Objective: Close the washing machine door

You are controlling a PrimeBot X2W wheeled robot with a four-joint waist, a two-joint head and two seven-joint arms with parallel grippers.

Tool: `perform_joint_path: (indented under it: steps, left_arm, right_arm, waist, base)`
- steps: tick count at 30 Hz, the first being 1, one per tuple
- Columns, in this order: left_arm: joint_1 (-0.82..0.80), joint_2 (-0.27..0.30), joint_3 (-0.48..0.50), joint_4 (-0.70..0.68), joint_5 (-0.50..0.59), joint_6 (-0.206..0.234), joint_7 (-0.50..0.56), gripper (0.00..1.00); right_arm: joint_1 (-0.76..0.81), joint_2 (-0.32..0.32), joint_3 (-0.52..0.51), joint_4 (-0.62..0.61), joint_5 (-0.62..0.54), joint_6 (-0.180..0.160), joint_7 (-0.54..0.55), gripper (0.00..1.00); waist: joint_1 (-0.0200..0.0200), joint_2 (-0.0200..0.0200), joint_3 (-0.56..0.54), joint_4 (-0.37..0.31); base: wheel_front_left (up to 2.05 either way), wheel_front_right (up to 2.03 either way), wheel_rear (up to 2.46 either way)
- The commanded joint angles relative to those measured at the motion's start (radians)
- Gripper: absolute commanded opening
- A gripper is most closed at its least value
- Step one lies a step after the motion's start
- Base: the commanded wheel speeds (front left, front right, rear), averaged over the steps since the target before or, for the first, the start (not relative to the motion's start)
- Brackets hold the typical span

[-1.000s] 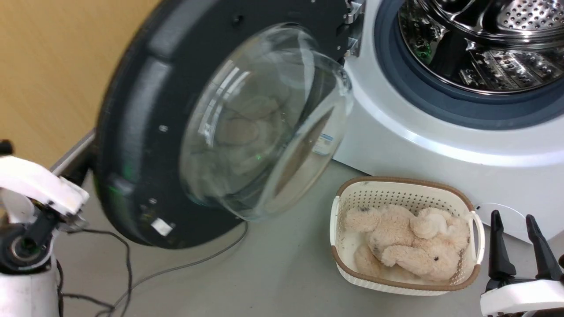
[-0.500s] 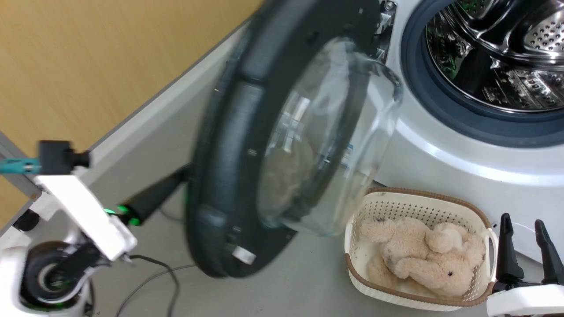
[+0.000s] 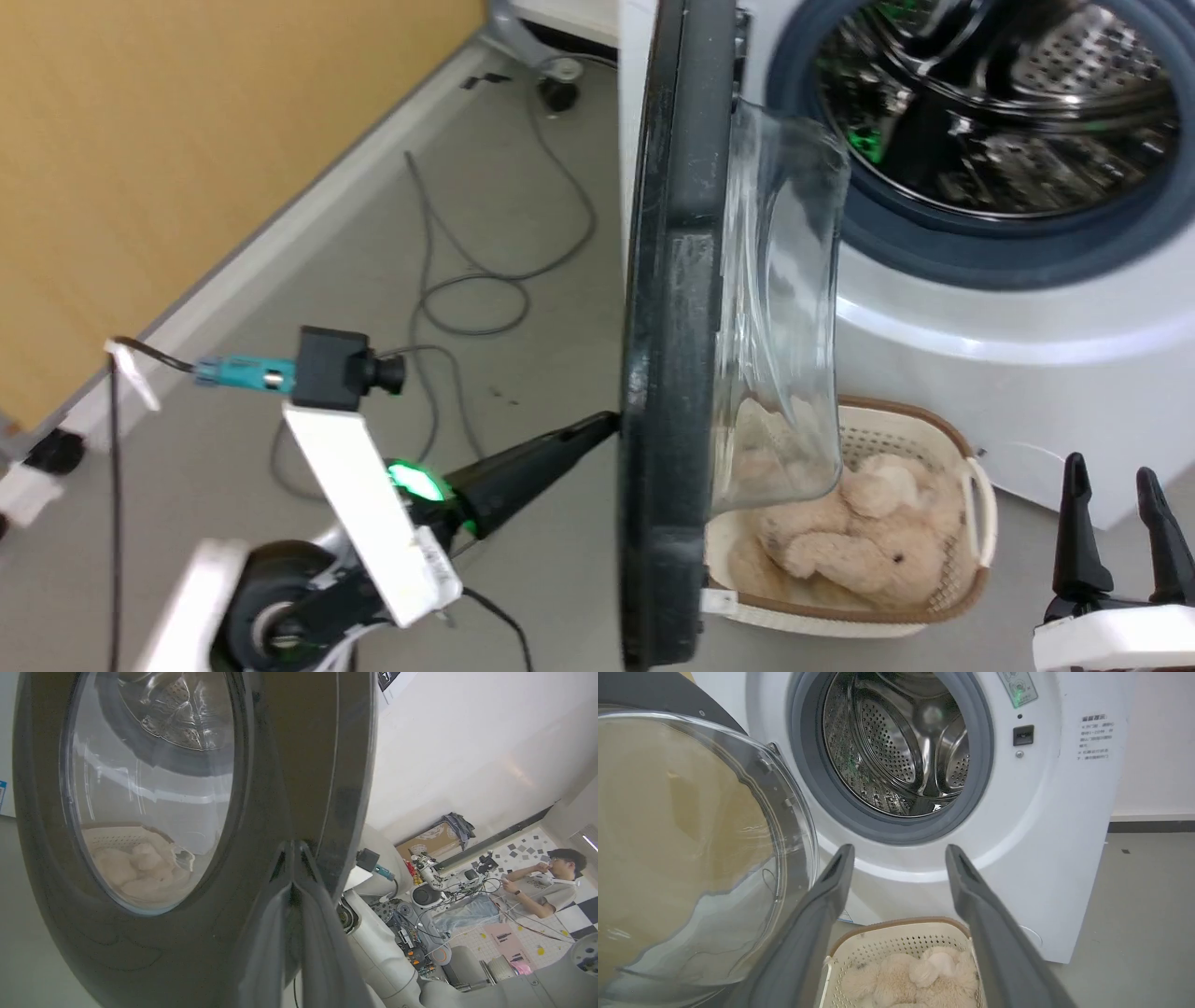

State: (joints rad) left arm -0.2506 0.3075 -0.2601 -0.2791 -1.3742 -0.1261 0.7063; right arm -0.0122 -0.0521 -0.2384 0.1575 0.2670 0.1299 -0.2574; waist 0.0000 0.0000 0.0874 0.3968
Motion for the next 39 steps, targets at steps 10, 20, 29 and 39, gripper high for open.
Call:
perform_joint_path:
  steps: [10, 20, 29, 39]
  left_arm:
    - [-0.073, -0.065, -0.146, 0.081, -0.024, -0.005, -0.159, 0.0]
    - [-0.135, -0.09, -0.248, 0.199, -0.044, -0.005, -0.332, 0.0]
    - [-0.162, -0.053, -0.336, 0.261, 0.004, -0.005, -0.518, 0.0]
    - [-0.194, 0.033, -0.332, 0.493, 0.402, 0.033, -0.953, 0.0]
  right_arm:
    - [-0.029, 0.002, 0.003, -0.001, 0.0, 0.001, -0.004, 1.0]
    - [-0.036, 0.002, -0.015, 0.002, 0.006, 0.001, -0.004, 1.0]
    - [-0.036, 0.002, -0.037, 0.011, 0.046, 0.001, -0.004, 1.0]
    - [-0.028, 0.002, -0.055, -0.047, 0.068, 0.001, -0.004, 1.0]
  waist:
    - [0.0, 0.0, 0.04, -0.172]
    - [0.0, 0.0, 0.061, -0.297]
    - [0.0, 0.0, 0.046, -0.333]
    - [0.0, 0.0, -0.02, -0.285]
  base:
    - [0.0, 0.0, 0.0]
    - [0.0, 0.0, 0.0]
    - [0.0, 0.0, 0.0]
    - [0.0, 0.0, 0.0]
